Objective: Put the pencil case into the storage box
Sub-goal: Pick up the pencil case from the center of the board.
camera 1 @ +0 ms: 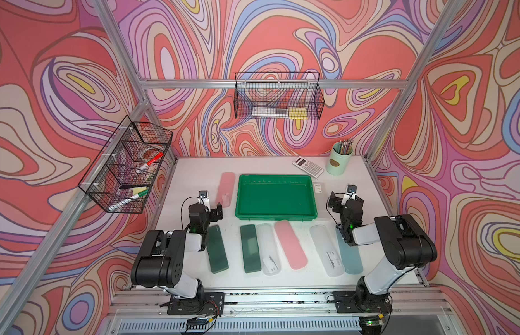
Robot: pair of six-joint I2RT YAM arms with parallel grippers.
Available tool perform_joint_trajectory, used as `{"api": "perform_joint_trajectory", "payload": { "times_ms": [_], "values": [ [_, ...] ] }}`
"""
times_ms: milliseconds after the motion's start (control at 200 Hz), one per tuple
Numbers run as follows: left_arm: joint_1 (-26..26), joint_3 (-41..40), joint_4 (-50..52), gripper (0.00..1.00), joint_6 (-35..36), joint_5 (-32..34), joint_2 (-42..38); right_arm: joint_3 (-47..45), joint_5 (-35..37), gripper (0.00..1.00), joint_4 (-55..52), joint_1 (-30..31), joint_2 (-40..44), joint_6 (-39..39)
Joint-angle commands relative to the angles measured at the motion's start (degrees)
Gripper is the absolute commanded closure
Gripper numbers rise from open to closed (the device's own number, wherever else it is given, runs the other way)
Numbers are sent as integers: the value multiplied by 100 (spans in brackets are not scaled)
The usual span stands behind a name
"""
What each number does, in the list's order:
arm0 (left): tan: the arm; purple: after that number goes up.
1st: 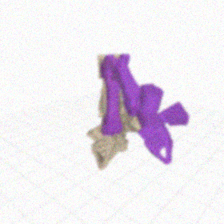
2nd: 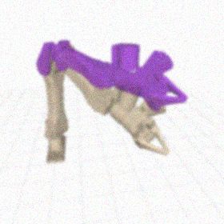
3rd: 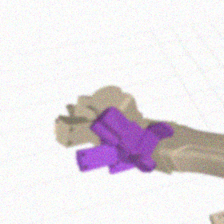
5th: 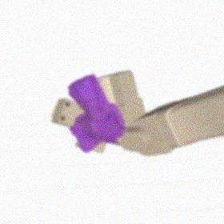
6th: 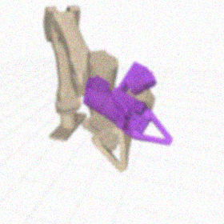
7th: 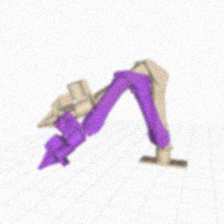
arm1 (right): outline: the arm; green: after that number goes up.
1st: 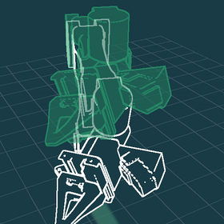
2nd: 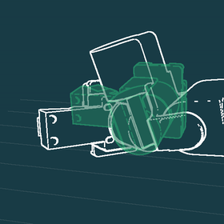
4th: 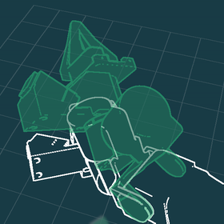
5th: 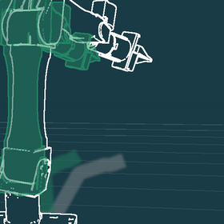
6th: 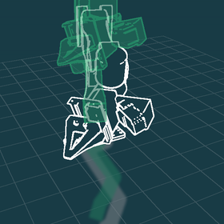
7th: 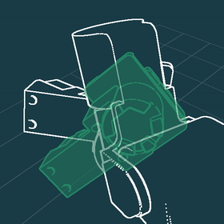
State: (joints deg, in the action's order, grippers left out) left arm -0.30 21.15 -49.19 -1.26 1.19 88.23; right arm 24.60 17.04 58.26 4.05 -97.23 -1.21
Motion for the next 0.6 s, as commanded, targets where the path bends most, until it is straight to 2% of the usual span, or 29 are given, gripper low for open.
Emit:
{"api": "perform_joint_trajectory", "payload": {
  "times_ms": [0, 596],
  "values": [
    [22, 74, -56, 1, 38, -66, -22, 89, -13, 2, -30, -24, -37, -59],
    [29, 83, -47, 1, 38, -68, -16, 89, -16, 2, -28, -23, -43, -56]
  ]
}}
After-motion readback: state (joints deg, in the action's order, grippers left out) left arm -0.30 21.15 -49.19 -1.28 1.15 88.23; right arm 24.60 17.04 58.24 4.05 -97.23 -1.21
